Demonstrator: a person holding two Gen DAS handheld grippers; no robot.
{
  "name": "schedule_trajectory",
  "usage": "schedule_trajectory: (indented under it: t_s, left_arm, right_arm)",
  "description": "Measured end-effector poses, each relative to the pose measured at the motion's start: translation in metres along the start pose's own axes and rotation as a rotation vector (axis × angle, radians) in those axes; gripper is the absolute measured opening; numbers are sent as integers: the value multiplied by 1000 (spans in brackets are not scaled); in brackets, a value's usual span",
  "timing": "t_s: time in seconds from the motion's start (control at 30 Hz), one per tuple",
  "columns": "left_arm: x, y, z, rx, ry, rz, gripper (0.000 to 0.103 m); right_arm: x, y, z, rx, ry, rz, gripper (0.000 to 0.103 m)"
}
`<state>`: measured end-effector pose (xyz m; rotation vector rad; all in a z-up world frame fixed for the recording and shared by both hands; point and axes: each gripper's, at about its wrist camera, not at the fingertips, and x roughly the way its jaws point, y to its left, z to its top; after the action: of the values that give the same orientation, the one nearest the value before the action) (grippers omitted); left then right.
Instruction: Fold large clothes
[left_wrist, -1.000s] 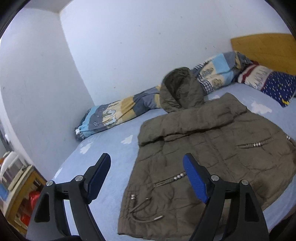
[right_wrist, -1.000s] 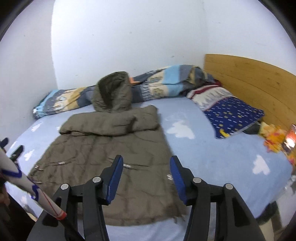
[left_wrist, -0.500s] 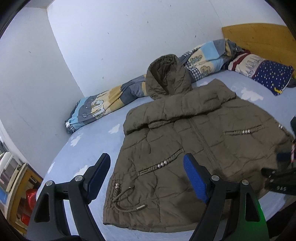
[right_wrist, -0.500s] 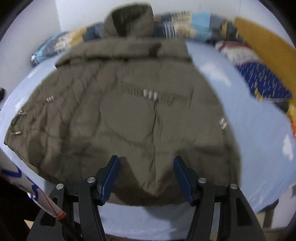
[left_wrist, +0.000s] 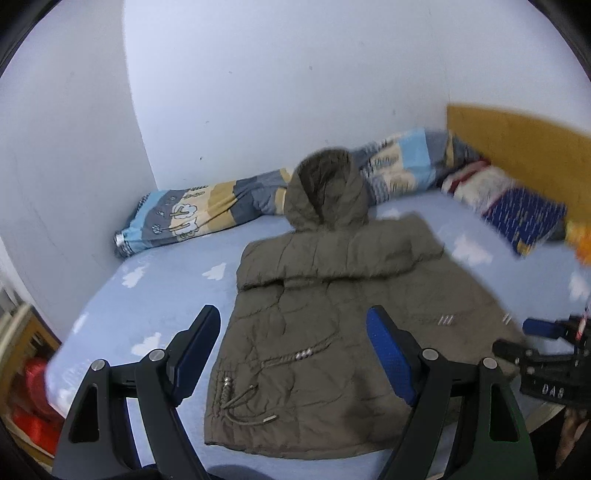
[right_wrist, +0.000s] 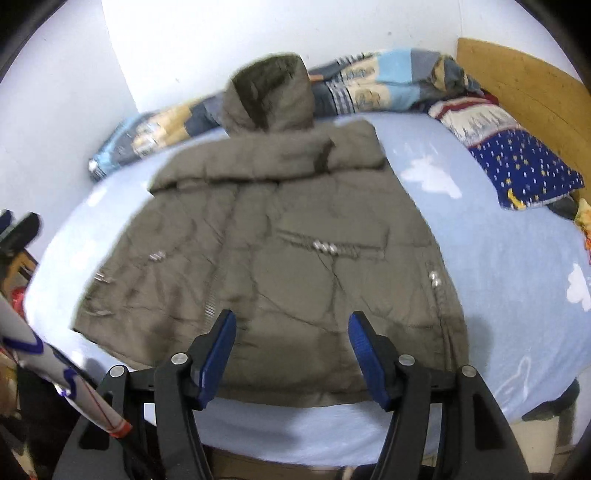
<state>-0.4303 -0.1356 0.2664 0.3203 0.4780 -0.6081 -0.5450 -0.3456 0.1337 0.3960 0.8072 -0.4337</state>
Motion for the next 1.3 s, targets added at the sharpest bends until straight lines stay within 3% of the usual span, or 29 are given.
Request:
schedule_trajectory:
  t_s: [0.13, 0.23, 0.37, 0.47, 0.6, 0.7, 0.8, 0.9, 1.13, 1.23, 1.3]
  left_arm:
    - [-35, 21, 39, -102, -56, -114, 81]
    - [-61, 36, 74, -167, -106, -201, 82]
    - [-91, 64, 127, -266, -197, -263, 85]
    - [-94, 73, 162, -256, -241, -265, 88]
    - [-62, 81, 175, -237, -225, -199, 89]
    - [-11, 85, 156, -240, -159, -134, 89]
    - [60, 80, 116, -191, -54, -8, 89]
    - [124, 71, 79, -149, 57, 53, 89]
    - [250, 53, 8, -115, 250, 59, 89]
    - [288, 48, -11, -69, 316, 98, 89]
    - [300, 47, -10, -68, 330, 50, 89]
  right_arm:
    - [-58, 14, 26, -21, -109, 19, 69]
    - [-113, 27, 48, -32, -220, 45, 79]
    - [-181, 46, 79, -69, -352, 78, 81]
    - [-215, 56, 106, -85, -417, 97, 81]
    - [-232, 63, 149, -110, -474, 79, 84]
    - [-211, 63, 178, -119, -457, 70, 85]
    - [-160, 56, 202, -106, -370, 68, 85]
    - [-112, 42, 213, -94, -287, 79, 85]
    - [3, 20, 252, -61, -113, 62, 84]
    - [53, 17, 289, -70, -64, 25, 84]
    - [87, 17, 317, -74, -46, -8, 84]
